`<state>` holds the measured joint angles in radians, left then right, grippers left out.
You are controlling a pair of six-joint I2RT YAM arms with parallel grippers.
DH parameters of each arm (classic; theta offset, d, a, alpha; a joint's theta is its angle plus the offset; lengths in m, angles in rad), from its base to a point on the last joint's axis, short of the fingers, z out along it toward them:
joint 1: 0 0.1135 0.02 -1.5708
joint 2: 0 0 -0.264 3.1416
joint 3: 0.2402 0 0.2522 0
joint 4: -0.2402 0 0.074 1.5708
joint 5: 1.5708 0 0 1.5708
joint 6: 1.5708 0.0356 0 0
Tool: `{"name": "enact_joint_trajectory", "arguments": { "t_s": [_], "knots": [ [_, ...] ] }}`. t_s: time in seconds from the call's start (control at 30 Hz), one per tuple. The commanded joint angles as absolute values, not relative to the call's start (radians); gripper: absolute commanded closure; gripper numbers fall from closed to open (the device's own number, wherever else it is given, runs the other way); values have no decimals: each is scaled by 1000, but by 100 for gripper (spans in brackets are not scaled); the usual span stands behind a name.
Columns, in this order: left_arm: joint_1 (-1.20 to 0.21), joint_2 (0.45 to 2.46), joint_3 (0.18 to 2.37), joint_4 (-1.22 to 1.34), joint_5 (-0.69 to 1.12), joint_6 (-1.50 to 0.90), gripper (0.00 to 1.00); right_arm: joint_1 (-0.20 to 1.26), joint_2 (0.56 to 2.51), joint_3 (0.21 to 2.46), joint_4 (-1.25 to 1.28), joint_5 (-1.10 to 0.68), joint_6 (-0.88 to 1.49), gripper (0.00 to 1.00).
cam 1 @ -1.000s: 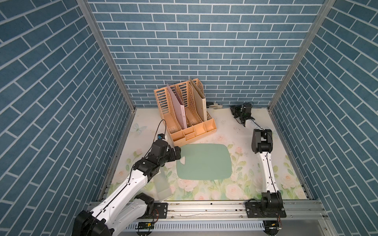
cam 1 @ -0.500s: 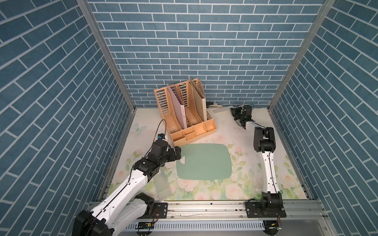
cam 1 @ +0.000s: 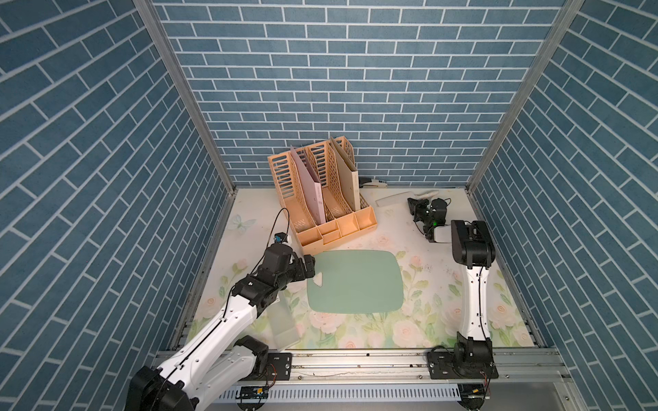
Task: Align the knife with the edge of the cutting board
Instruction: Move the knife to the center of the board.
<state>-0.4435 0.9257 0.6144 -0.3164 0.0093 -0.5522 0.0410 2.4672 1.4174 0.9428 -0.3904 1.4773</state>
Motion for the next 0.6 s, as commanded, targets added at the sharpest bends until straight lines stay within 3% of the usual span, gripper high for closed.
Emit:
{"name": "enact_joint_trajectory", "arguments": {
  "t_s": [0.0,0.57],
  "knots": [
    [-441,916,604,-308,13,-544,0,-3,2458,1233,939,-376,1444,100],
    [-461,872,518,-156,240,-718,0,-60,1884,290,1289,-481,1503,100]
  ]
}}
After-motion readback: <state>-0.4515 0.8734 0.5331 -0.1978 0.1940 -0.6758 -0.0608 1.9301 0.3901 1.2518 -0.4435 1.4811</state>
